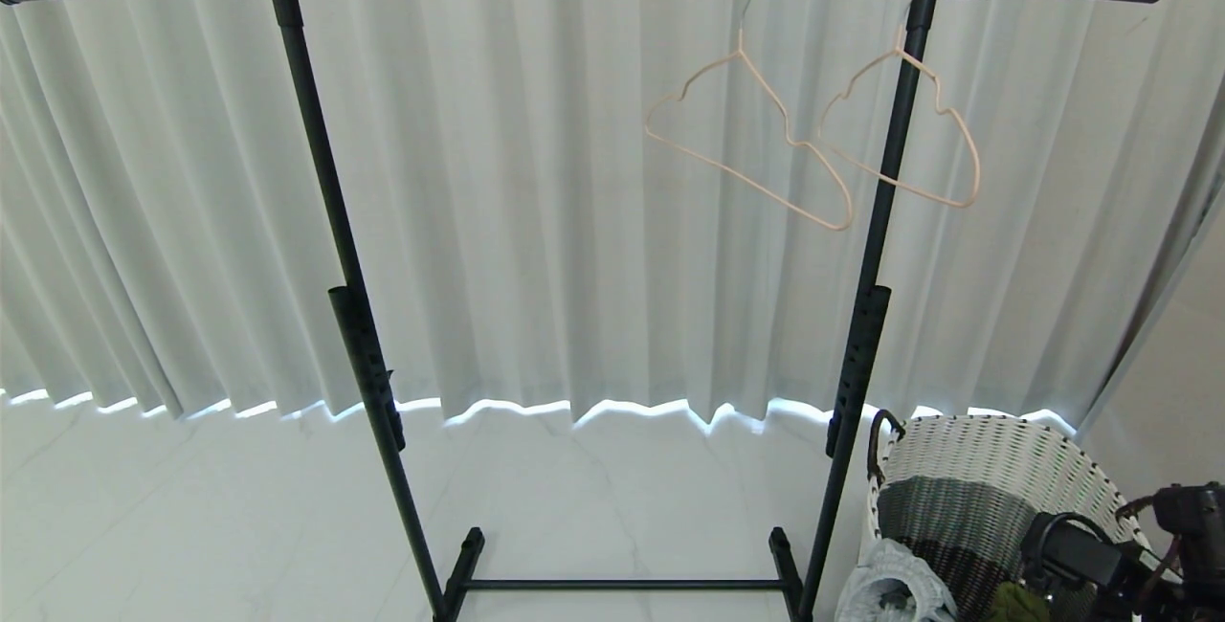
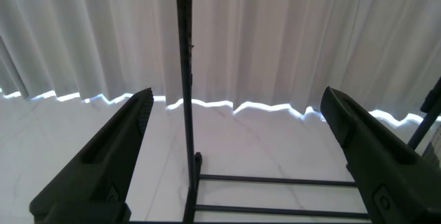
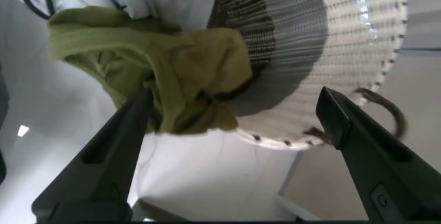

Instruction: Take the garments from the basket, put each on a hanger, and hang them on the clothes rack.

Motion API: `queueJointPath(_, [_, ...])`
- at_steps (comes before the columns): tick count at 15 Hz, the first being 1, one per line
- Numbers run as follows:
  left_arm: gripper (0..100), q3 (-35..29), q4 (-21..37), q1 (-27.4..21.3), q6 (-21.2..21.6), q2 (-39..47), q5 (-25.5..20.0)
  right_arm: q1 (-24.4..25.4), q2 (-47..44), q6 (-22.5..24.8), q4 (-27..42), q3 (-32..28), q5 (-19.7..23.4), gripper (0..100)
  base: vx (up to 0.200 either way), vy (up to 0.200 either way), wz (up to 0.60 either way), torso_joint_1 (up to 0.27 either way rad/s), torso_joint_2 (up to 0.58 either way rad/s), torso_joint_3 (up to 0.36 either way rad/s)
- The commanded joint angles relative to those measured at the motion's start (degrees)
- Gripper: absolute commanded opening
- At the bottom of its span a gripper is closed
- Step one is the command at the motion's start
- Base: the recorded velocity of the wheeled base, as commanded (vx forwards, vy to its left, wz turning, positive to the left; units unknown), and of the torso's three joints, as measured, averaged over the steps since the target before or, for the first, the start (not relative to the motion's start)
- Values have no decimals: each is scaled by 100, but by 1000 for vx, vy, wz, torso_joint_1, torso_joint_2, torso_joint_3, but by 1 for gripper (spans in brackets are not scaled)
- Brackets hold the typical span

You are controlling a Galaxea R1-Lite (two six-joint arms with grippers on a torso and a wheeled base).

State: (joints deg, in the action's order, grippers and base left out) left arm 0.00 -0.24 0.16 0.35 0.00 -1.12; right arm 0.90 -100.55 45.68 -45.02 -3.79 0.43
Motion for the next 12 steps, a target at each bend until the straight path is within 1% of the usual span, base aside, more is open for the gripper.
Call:
queueJointPath(1, [100,0,-2,2,0,0,7,50,-975,11,-402,115,1,100,0,0,0,0,0,0])
queueJointPath(4, [100,0,-2,2,0,0,-2,42,-1037,2,-402,63,1,100,0,0,0,0,0,0])
queueJointPath(7, [100,0,-2,2,0,0,7,33,-1424,-41,-429,-421,1,100,0,0,0,0,0,0])
queueJointPath(8, [100,0,-2,-7,0,0,-2,24,-1529,-41,-499,-456,1,100,0,0,0,0,0,0])
queueJointPath(11, [100,0,-2,2,0,0,-2,-37,-1582,-41,-631,-289,1,100,0,0,0,0,0,0])
queueJointPath(12, [100,0,-2,2,0,0,-2,-37,-1573,-33,-640,-289,1,0,0,0,0,0,0,0])
